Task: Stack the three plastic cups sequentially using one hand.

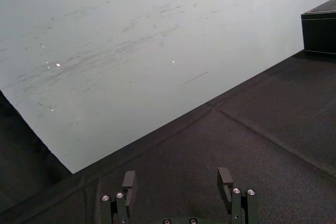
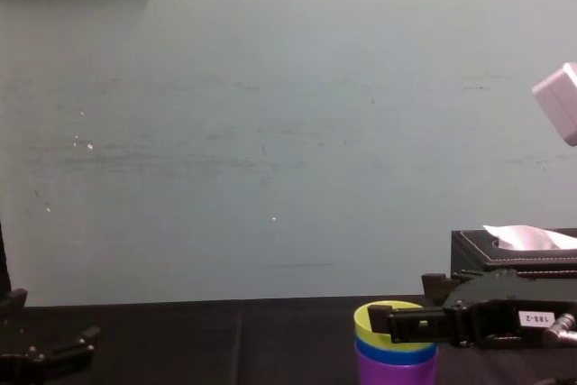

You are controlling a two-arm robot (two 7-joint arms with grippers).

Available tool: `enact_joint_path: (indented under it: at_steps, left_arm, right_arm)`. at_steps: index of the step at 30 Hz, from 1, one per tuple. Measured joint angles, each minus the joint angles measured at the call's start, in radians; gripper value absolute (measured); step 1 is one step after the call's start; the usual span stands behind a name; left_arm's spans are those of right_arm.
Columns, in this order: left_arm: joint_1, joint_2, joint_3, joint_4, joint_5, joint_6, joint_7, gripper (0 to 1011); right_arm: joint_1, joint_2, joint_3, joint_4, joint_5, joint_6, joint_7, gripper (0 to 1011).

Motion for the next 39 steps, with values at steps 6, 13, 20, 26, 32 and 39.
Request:
enact_joint_path:
  at_steps: [6,13,20,26,32,39]
  left_arm:
    - [0.000,0.000,0.000,0.000,0.000,0.000,0.000,1011]
    - [0.000,0.000,0.000,0.000,0.000,0.000,0.000,1011]
    - [0.000,0.000,0.000,0.000,0.000,0.000,0.000,1011]
    - [0.000,0.000,0.000,0.000,0.000,0.000,0.000,1011]
    - [0.000,0.000,0.000,0.000,0.000,0.000,0.000,1011]
    - [0.000,0.000,0.000,0.000,0.000,0.000,0.000,1011]
  right_arm:
    - [-0.015,0.000,0.020,-0.017,0.005,-0.031,-0.002,1004]
    - [-0.046,-0.005,0.064,-0.061,0.005,-0.057,-0.052,1004]
    - [-0.109,-0.043,0.138,-0.102,-0.011,-0.072,-0.177,1004]
    - [-0.157,-0.074,0.186,-0.119,-0.040,-0.064,-0.276,1004]
    - [-0.201,-0.101,0.230,-0.115,-0.063,-0.027,-0.361,1004]
    - [-0.228,-0.131,0.259,-0.086,-0.072,0.000,-0.403,1004]
